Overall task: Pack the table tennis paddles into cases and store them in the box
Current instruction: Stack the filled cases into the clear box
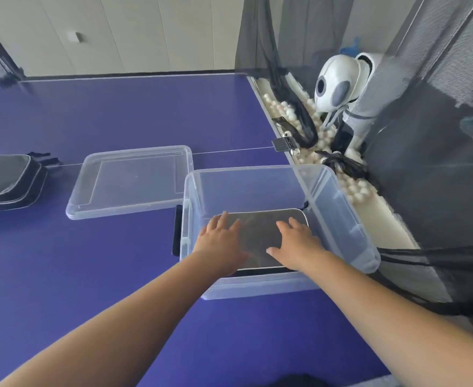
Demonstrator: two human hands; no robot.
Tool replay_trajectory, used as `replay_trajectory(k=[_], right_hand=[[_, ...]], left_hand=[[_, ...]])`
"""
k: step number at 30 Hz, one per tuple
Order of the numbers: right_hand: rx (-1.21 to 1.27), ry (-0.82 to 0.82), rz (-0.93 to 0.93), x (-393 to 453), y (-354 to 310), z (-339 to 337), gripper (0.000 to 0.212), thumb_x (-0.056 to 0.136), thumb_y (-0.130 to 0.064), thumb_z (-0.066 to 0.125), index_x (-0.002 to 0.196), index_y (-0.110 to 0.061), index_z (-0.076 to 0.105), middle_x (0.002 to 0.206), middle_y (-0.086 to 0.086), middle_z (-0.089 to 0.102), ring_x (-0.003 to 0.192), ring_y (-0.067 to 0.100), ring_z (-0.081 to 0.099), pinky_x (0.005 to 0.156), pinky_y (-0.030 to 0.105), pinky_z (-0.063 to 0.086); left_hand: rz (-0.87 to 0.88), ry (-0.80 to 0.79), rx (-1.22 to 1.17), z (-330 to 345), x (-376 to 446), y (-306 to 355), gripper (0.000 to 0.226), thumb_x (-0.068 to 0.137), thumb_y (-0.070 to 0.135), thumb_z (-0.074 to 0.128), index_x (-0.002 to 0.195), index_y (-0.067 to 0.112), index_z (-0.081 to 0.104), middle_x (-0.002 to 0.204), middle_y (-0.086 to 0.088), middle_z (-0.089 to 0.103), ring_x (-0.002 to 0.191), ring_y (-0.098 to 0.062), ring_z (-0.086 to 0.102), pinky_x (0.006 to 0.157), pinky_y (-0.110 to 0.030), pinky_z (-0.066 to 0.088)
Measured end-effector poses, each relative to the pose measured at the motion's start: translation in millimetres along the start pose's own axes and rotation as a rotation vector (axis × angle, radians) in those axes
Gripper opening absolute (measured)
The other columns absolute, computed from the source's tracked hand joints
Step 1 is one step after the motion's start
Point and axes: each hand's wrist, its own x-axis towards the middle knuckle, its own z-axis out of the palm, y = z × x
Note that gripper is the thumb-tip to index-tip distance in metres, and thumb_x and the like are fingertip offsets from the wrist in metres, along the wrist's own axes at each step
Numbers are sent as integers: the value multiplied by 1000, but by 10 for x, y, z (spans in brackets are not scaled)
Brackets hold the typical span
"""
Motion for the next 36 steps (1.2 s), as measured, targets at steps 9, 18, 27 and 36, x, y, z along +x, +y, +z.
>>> replay_trajectory(k=[9,18,27,36], right_hand=[[-59,200,-72,-536,-993,64,78,95,-67,21,155,-19,10,164,5,1,149,32,2,118,53,15],[-103,233,-278,-826,-2075,373,79,95,-67,24,155,-17,11,164,5,2,150,29,0,119,50,11],[-158,165,-459,-683,-2787,611,73,98,-59,31,156,-19,11,164,5,3,150,27,1,121,46,9],[-204,127,-474,-638,-3903,943,72,98,-59,30,156,-20,10,164,4,4,150,27,2,121,46,10]], left_hand=[[-3,202,60,-291,-887,-1034,78,96,57,44,156,22,9,164,-4,6,151,-24,0,122,-43,3],[-231,150,112,-121,-1552,-2117,77,98,59,36,157,18,8,164,-4,5,151,-24,0,123,-42,2],[-448,144,78,65,-1988,-3034,72,98,59,36,156,24,12,163,2,16,150,-25,9,122,-44,6],[-490,156,83,126,-2365,-4156,71,98,60,33,156,24,11,163,-1,14,150,-25,8,122,-45,6]])
